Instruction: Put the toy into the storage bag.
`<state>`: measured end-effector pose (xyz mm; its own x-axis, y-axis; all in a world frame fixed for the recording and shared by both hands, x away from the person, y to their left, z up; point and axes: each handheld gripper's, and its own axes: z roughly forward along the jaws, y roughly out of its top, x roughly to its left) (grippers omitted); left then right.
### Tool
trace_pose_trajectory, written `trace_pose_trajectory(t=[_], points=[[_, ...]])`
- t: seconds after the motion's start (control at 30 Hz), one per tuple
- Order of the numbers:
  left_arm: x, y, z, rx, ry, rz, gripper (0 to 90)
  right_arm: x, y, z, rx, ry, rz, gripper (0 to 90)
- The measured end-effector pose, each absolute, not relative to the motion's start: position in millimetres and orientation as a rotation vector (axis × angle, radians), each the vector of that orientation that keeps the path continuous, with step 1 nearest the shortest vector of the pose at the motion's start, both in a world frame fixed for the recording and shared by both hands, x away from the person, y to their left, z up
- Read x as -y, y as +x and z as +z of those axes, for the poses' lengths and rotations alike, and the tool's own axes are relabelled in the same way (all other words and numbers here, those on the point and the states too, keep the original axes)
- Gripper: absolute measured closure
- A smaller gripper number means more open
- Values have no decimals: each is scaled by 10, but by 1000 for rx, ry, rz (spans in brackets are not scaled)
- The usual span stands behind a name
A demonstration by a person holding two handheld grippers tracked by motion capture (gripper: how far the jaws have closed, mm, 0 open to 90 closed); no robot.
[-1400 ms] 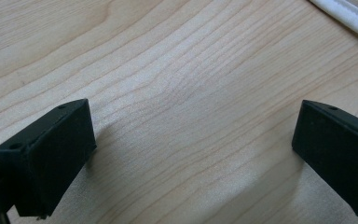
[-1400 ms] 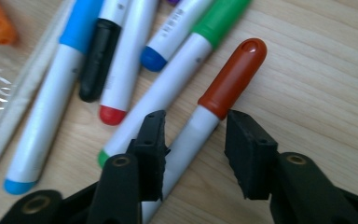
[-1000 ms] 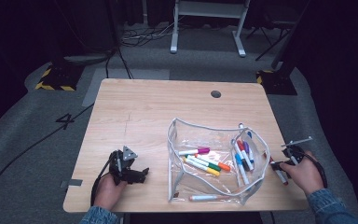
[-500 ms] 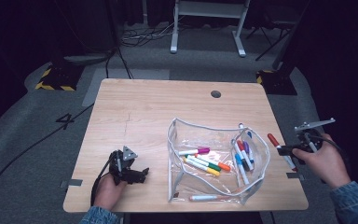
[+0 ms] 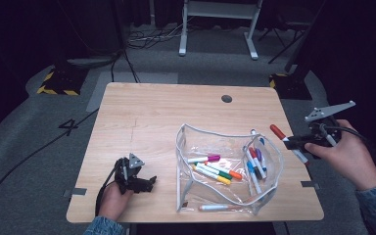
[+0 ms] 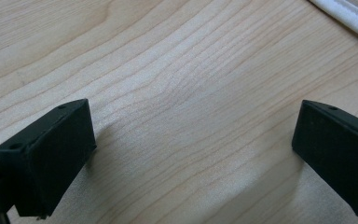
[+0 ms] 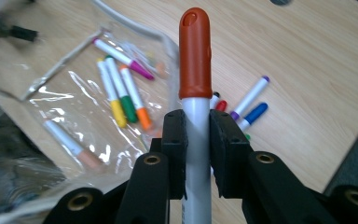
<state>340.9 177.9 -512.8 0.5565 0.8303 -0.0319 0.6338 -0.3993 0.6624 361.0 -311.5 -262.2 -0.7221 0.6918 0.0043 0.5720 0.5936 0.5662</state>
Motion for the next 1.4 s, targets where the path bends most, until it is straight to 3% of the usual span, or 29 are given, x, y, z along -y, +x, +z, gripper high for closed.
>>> trace_pose_trajectory(t=[0.43, 0.87, 1.4], points=[[-1779, 3409, -5127, -1171, 2162, 405, 0, 2349, 3557, -2626, -2802, 755, 806, 771], [-1780, 3409, -5128, -1169, 2162, 404, 0, 1642, 3560, -3134, -3013, 517, 711, 771], [-1781, 3408, -5127, -1168, 2163, 407, 0, 1313, 3492, -3723, -3156, 342, 451, 771]])
